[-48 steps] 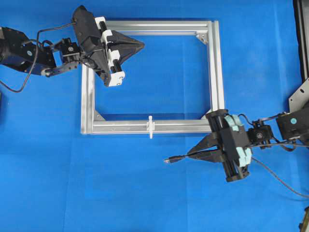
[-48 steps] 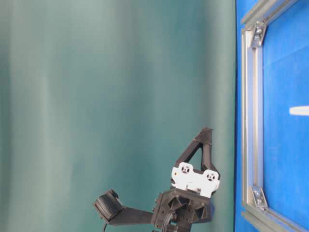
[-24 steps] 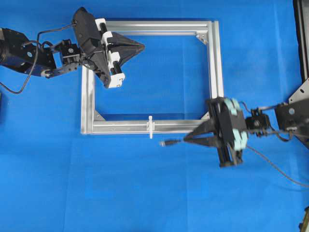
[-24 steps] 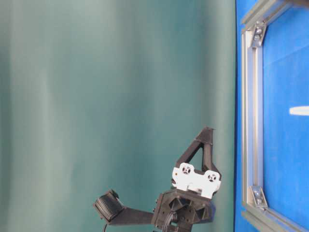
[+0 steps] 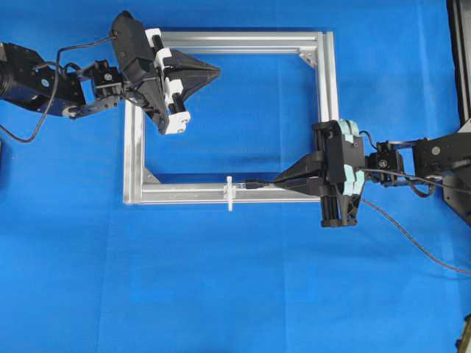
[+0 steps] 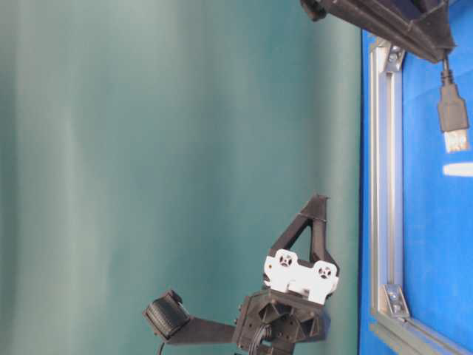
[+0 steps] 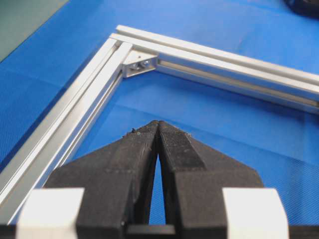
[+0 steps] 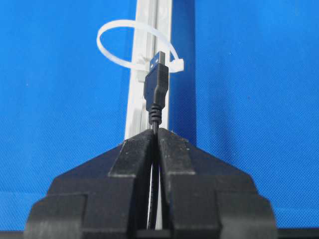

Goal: Insert the wire through the string loop located in the center.
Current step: 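Push the USB plug leftward through the white zip-tie loop with the right gripper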

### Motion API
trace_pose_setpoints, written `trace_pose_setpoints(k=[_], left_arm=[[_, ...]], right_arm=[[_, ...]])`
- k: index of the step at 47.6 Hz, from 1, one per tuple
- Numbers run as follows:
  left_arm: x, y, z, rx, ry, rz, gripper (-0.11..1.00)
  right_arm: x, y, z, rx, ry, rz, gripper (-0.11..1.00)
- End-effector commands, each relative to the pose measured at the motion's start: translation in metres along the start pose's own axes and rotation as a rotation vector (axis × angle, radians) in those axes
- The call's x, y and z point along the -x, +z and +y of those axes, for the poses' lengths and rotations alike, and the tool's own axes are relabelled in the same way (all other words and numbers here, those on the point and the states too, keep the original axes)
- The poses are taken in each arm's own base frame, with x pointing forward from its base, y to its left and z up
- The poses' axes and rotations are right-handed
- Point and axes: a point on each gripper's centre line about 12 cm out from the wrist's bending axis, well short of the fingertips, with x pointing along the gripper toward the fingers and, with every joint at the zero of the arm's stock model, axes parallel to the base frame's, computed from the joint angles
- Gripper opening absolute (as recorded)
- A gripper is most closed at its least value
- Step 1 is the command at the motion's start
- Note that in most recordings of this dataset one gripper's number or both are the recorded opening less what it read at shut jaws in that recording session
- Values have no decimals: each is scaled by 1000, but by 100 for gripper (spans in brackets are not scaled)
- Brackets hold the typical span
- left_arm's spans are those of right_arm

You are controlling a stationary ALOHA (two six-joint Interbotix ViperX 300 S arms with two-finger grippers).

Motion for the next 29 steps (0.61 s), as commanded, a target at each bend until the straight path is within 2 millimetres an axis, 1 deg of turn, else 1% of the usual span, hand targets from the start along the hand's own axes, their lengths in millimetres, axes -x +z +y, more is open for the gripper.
trace_pose_setpoints(k=[1, 29], left_arm=[[1, 14, -2, 0, -6, -43, 0], [2, 14, -2, -2, -6, -41, 0]], right_arm=[[-1, 9, 1, -4, 4, -32, -2], [-1, 9, 1, -5, 4, -32, -2]])
